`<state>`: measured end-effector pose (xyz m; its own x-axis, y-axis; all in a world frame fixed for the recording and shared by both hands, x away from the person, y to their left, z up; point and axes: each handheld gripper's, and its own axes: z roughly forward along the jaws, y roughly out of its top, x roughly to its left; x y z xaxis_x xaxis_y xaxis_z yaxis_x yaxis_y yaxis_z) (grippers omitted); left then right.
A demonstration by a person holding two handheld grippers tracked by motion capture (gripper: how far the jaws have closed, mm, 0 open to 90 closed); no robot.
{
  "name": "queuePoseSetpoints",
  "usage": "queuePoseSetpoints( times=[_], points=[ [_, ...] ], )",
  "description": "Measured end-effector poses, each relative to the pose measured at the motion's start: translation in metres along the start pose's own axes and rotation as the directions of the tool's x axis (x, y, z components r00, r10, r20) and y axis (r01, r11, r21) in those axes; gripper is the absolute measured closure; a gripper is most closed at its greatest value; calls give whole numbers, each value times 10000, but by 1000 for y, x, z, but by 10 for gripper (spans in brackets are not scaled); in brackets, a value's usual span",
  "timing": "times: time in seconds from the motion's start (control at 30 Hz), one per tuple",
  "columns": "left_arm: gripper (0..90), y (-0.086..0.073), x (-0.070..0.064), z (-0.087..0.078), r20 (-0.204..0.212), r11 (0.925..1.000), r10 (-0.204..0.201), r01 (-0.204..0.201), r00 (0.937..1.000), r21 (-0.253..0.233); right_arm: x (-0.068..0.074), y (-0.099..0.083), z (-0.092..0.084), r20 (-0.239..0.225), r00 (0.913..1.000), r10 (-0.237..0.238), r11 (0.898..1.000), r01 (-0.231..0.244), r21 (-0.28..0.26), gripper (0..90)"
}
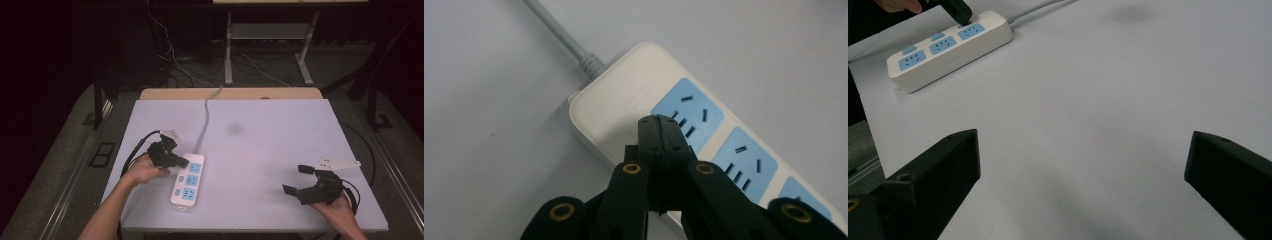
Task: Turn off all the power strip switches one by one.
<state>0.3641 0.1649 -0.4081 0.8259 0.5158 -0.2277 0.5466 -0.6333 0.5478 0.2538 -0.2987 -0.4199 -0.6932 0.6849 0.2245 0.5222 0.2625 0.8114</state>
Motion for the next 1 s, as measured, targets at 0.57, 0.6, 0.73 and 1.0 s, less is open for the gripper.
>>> queuePoseSetpoints(
  times=[0.57, 0.6, 0.73, 1.0],
  points=[
    [895, 0, -4, 0, -283, 10000, 73, -73, 9996, 22, 0, 0, -1, 20, 10000, 71, 9999, -71, -70, 12],
    [895, 0, -4, 0, -265, 10000, 16, -16, 9996, 6, 0, 0, -1, 16, 10000, 78, 9999, -78, -87, 12],
    [895, 0, -4, 0, -274, 10000, -56, 56, 9996, 7, -1, 0, -2, 21, 10000, 77, 9999, -77, -118, 12],
    [893, 2, -4, -6, -241, 9997, 32, -38, 9997, -256, -2, 0, -3, 32, 9999, 111, 9998, -110, -170, 12]
  ],
)
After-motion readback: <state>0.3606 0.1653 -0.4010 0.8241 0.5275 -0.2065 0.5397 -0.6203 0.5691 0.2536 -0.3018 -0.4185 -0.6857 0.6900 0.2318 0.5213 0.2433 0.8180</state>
